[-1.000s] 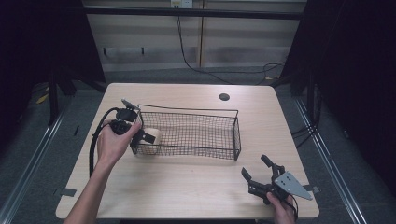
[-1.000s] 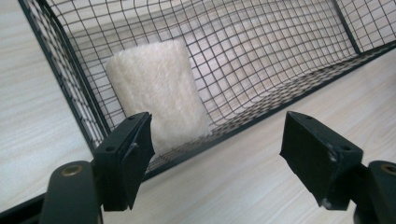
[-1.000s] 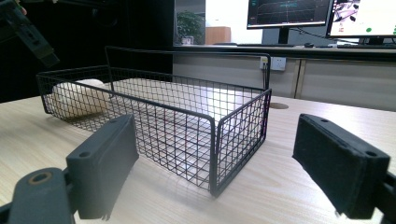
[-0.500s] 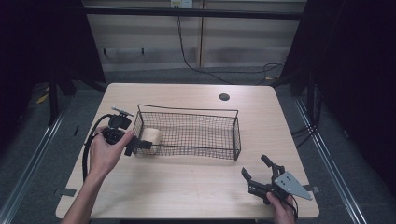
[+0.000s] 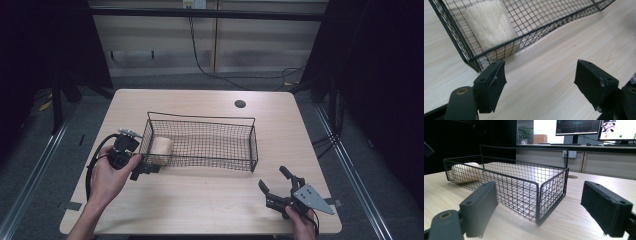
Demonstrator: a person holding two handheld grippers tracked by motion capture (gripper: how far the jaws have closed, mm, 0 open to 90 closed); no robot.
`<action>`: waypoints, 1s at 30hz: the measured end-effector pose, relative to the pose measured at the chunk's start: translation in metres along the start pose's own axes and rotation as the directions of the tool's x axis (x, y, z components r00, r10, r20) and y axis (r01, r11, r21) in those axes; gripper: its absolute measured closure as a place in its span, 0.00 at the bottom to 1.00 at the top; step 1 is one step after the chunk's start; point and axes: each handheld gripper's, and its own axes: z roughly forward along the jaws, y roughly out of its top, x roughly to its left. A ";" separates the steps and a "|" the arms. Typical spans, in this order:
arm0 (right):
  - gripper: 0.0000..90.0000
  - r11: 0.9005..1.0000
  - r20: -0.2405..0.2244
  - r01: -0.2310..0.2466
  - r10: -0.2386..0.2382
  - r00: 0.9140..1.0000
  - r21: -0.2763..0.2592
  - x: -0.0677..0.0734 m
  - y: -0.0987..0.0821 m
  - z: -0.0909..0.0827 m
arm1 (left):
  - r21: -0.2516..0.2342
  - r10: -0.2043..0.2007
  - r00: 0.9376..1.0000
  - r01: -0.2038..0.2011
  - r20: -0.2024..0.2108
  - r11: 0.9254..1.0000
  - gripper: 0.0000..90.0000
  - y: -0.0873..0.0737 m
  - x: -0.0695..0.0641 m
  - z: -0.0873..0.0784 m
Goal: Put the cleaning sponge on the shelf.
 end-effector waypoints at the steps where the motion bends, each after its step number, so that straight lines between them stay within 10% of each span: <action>1: 0.15 1.000 -0.001 0.000 0.000 1.000 0.003 0.000 0.000 0.000 | -0.001 0.006 1.000 -0.006 0.002 1.000 0.27 -0.003 0.000 -0.001; 30: 0.14 1.000 -0.002 -0.002 0.002 1.000 0.009 0.000 0.000 0.000 | -0.027 -0.050 0.999 0.051 0.015 0.998 0.27 -0.079 0.004 0.010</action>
